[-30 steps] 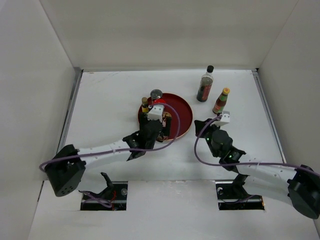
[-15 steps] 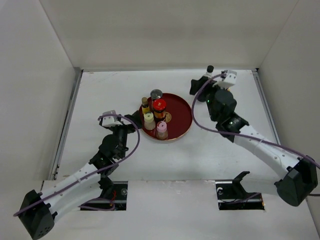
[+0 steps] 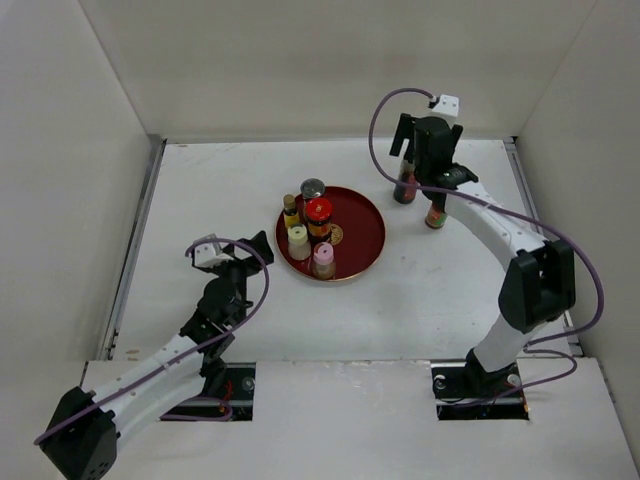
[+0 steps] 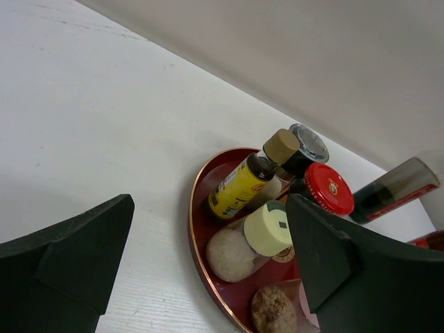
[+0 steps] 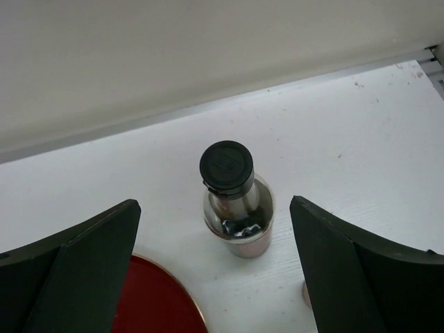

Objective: Organize the condiment bottles

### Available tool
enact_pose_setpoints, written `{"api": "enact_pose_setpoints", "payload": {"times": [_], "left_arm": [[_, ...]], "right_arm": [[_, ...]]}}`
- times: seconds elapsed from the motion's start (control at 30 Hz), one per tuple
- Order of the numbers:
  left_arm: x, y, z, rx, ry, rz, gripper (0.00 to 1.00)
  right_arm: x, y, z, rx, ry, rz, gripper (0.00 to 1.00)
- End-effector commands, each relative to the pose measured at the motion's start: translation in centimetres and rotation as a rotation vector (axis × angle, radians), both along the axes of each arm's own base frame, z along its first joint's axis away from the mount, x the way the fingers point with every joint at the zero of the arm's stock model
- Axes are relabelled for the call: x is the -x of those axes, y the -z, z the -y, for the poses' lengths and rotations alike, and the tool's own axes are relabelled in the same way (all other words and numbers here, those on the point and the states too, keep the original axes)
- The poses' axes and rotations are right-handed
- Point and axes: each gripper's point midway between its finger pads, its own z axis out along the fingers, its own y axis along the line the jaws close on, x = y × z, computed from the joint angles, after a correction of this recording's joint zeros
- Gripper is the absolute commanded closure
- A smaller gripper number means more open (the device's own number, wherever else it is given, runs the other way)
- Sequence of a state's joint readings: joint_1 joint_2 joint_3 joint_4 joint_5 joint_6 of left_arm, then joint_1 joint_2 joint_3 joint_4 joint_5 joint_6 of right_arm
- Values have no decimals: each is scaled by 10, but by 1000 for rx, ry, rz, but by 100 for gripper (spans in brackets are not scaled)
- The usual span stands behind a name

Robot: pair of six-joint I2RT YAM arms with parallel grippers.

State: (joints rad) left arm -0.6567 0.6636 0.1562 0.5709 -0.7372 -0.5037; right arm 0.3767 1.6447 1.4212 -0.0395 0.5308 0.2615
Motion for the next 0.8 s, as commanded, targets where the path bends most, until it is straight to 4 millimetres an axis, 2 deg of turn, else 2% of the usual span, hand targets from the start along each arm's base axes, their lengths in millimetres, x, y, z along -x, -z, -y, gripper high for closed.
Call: {"api": "enact_pose_setpoints", "payload": {"times": [0.0,0.13,0.3,0.4,0.5,0.57,0.63,0.77], "left_arm": [[-2,-10,-1,58,-9,47,8],[-3,-10,3,55,12,44,8],[-4,-9,3,51,11,37,8],[-4,-8,3,53,11,37,8],[-4,-8,4,50,11,33,8],[-3,-9,3,53,14,38,8],[-4,-8,2,53,8,38,8],[-5,-6,4,45,11,27,8]], "right_arm": [[-16,-19,3,10,-16,23,5],[-33,-9,0,18,-27,7,9],[-49,6,4,30,-4,-8,23],[-55,9,4,33,0,2,36],[-57,5,6,39,13,24,60],[-56,-2,9,39,32,53,70],[-52,-20,13,45,43,106,74],[-37,-70,16,39,45,235,78]]}}
